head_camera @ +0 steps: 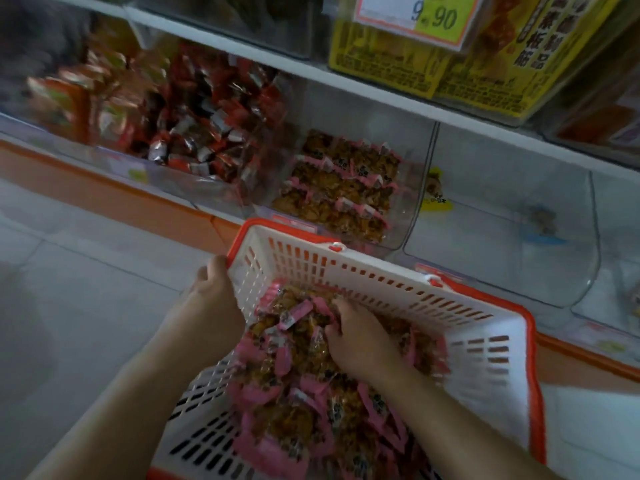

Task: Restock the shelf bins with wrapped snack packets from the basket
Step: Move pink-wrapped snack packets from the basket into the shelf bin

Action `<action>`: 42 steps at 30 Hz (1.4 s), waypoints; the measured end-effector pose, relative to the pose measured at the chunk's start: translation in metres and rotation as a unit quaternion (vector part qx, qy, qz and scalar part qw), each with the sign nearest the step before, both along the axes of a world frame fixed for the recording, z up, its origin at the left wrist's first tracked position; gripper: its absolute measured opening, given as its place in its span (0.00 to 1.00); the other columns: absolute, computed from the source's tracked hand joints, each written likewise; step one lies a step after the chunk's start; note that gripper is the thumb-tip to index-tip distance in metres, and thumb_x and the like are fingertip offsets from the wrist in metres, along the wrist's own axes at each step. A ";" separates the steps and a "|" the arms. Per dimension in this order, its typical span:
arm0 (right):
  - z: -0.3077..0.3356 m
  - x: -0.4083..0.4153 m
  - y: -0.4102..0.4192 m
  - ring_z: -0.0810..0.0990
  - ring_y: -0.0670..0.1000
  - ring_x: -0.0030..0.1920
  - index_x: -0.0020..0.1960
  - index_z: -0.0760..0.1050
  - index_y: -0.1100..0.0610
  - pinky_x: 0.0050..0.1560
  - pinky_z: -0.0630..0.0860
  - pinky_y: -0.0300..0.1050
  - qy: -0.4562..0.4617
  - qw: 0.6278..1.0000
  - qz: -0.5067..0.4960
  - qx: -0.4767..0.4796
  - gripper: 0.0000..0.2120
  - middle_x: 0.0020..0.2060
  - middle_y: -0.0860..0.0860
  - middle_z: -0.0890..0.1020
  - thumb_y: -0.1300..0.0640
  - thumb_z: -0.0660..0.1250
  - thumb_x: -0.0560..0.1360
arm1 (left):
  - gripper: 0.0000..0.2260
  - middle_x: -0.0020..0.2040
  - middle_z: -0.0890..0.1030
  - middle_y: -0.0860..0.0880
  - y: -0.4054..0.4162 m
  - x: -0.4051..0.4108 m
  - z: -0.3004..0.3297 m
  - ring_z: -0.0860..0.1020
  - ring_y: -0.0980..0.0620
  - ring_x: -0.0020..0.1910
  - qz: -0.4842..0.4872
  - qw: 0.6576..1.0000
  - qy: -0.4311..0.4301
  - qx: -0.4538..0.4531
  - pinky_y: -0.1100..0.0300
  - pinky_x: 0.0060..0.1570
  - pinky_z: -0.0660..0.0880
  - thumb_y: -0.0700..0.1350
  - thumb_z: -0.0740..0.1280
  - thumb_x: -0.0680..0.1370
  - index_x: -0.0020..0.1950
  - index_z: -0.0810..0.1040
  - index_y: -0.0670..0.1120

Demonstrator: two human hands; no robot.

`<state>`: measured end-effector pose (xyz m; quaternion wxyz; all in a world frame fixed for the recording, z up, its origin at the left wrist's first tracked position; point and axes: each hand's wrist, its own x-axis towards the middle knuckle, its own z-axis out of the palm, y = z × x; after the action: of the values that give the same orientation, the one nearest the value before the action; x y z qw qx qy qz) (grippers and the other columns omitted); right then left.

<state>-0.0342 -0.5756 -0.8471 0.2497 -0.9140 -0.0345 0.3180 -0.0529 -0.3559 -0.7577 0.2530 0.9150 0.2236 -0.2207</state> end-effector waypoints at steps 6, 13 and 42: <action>-0.029 0.005 0.042 0.84 0.49 0.56 0.59 0.80 0.51 0.60 0.83 0.48 0.002 0.990 -0.141 0.020 0.10 0.53 0.47 0.84 0.50 0.71 0.80 | 0.20 0.58 0.68 0.43 0.002 0.010 -0.001 0.73 0.39 0.57 0.019 0.997 0.055 -0.041 0.43 0.59 0.77 0.39 0.63 0.78 0.66 0.59 0.49; -0.012 0.016 0.036 0.83 0.48 0.51 0.45 0.85 0.50 0.54 0.82 0.47 0.050 0.958 -0.269 0.082 0.07 0.46 0.45 0.85 0.52 0.73 0.81 | 0.17 0.50 0.70 0.45 0.009 0.020 0.010 0.74 0.46 0.48 0.042 0.995 0.078 -0.054 0.55 0.42 0.75 0.42 0.64 0.79 0.65 0.64 0.45; 0.128 0.028 -0.051 0.85 0.55 0.42 0.51 0.88 0.50 0.45 0.85 0.57 -0.124 0.911 -0.180 0.350 0.04 0.40 0.53 0.86 0.52 0.77 0.79 | 0.07 0.47 0.87 0.41 -0.064 0.034 0.030 0.87 0.42 0.44 0.123 0.846 -0.113 -0.506 0.58 0.41 0.83 0.42 0.71 0.78 0.54 0.86 0.45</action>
<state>-0.0062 -0.6266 -0.7191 0.6003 -0.7908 -0.0089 0.1190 -0.0184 -0.4202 -0.7279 0.7298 0.6433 0.1614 -0.1655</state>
